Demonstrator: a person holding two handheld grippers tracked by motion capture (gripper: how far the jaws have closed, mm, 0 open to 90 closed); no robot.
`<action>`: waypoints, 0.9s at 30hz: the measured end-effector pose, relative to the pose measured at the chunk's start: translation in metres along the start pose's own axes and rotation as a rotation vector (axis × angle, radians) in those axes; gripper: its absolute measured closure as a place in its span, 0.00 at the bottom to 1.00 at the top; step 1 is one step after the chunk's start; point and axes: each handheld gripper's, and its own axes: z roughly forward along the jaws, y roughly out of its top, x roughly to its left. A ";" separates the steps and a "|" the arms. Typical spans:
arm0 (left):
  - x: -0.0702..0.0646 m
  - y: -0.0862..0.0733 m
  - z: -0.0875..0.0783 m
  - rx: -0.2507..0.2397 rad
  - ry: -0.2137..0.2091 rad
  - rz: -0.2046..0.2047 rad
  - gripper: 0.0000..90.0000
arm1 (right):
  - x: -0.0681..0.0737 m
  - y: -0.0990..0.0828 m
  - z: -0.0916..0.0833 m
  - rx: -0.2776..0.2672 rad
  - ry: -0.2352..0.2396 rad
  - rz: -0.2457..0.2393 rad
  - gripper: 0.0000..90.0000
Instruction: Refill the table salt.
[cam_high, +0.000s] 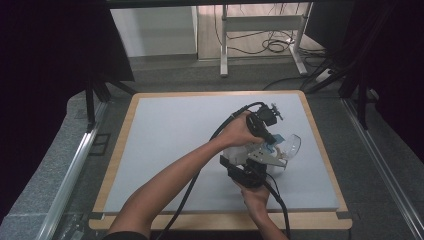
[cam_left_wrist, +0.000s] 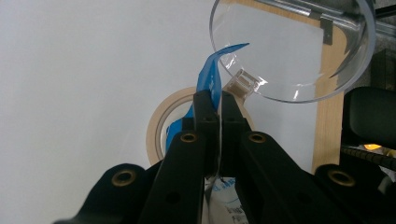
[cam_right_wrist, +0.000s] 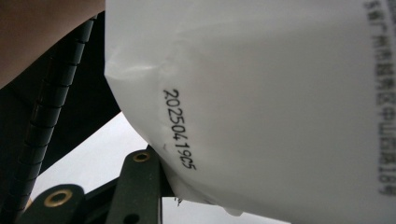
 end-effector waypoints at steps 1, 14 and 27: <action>0.000 0.000 0.000 0.007 0.001 0.006 1.00 | 0.000 0.000 0.000 -0.001 0.000 0.001 0.67; -0.001 0.001 -0.003 -0.002 0.002 0.004 1.00 | 0.002 0.002 -0.001 -0.007 0.005 0.004 0.67; -0.001 0.000 -0.003 -0.003 0.003 0.005 1.00 | 0.001 0.002 -0.001 -0.007 0.002 -0.008 0.67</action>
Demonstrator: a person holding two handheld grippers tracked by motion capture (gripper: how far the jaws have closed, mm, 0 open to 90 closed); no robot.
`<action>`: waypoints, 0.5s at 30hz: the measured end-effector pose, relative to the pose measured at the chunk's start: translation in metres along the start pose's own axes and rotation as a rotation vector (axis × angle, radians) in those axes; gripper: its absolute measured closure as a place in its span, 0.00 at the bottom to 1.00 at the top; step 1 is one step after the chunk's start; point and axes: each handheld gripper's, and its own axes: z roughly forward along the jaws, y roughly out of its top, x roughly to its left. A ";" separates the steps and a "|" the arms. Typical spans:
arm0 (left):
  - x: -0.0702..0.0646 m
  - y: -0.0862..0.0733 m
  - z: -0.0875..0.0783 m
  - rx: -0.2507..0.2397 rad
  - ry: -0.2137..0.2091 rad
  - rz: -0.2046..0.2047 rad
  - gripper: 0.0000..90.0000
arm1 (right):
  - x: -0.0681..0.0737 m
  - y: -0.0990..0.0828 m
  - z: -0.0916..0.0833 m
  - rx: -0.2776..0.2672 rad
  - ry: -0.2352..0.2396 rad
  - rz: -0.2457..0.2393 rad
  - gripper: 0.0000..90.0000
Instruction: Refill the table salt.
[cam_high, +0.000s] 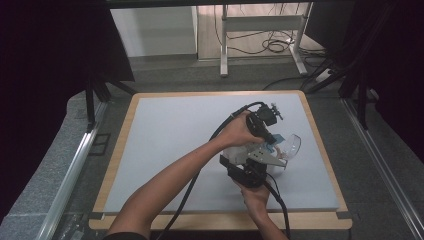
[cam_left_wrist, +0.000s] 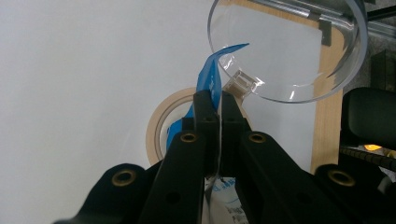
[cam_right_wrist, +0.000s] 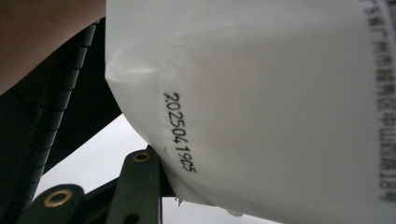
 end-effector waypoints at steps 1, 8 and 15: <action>0.000 0.000 0.000 0.000 0.000 -0.001 1.00 | 0.000 0.000 0.000 0.000 0.000 0.000 0.67; 0.001 0.000 0.001 -0.002 -0.002 0.000 1.00 | 0.000 0.000 0.000 0.005 0.001 0.006 0.67; 0.000 0.000 0.001 0.000 -0.001 0.001 1.00 | 0.000 0.000 0.000 0.006 0.001 0.007 0.67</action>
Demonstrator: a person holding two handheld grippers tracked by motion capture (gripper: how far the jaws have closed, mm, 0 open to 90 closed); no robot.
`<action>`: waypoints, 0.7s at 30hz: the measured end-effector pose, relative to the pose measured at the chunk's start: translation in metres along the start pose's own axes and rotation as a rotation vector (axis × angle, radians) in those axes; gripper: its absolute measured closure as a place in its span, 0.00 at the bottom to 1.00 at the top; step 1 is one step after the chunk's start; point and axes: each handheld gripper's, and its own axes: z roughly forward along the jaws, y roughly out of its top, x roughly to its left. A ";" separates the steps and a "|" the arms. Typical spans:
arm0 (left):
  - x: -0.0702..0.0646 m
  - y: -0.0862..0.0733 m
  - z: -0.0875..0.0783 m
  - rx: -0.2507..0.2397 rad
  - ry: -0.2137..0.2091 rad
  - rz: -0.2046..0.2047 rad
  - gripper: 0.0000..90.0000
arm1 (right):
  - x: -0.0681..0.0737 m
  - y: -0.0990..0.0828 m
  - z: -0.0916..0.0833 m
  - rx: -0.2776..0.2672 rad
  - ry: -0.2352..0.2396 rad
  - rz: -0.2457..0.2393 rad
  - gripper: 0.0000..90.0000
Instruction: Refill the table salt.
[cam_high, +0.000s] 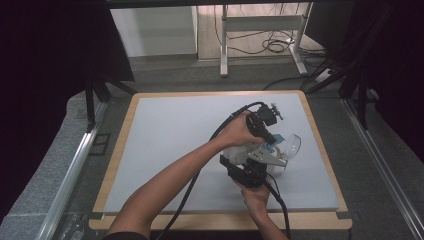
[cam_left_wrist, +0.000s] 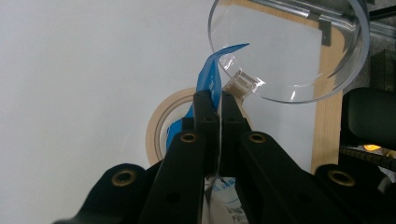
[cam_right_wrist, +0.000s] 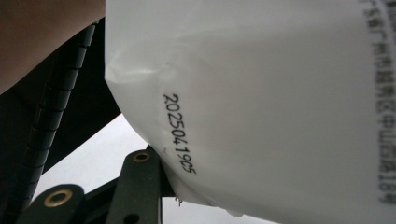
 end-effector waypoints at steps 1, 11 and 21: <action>0.000 0.000 0.000 0.002 0.000 0.001 1.00 | 0.000 0.000 0.000 0.001 0.000 0.000 0.67; 0.000 0.000 0.000 0.002 -0.002 0.003 1.00 | 0.000 0.000 0.000 -0.003 -0.003 -0.004 0.67; 0.000 -0.001 0.001 -0.002 -0.005 0.002 1.00 | 0.000 -0.002 0.001 -0.006 -0.009 -0.006 0.67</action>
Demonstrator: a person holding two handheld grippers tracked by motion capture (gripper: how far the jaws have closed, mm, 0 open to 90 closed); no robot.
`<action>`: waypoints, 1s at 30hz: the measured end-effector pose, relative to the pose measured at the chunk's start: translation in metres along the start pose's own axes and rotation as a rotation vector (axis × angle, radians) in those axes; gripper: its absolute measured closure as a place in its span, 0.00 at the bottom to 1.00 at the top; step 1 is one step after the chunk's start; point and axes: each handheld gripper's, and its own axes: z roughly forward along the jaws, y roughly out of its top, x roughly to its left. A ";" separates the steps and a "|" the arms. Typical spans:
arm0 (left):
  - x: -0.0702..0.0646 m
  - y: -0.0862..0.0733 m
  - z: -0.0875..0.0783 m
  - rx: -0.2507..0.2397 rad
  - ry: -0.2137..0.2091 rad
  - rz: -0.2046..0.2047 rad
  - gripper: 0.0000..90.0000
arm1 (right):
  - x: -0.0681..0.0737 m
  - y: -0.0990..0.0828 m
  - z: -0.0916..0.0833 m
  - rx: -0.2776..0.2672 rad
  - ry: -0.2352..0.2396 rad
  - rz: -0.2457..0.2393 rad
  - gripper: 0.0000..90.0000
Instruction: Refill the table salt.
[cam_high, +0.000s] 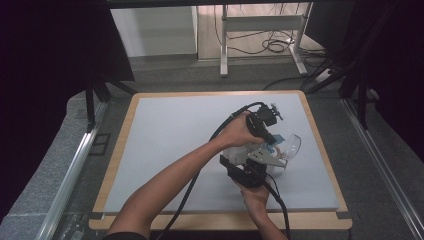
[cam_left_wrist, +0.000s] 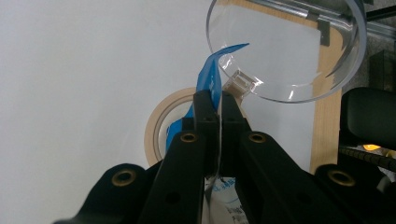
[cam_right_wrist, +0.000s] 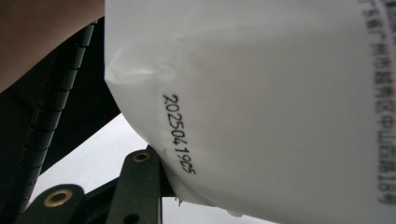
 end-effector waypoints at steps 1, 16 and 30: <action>0.000 0.000 0.000 -0.002 0.001 -0.003 1.00 | 0.000 0.000 0.000 0.000 -0.001 0.000 0.67; 0.000 -0.002 -0.001 -0.006 0.007 -0.003 1.00 | 0.001 -0.001 0.002 -0.005 -0.003 -0.006 0.67; 0.001 -0.005 -0.001 -0.013 0.004 -0.006 1.00 | 0.001 -0.003 0.003 0.003 -0.008 -0.013 0.67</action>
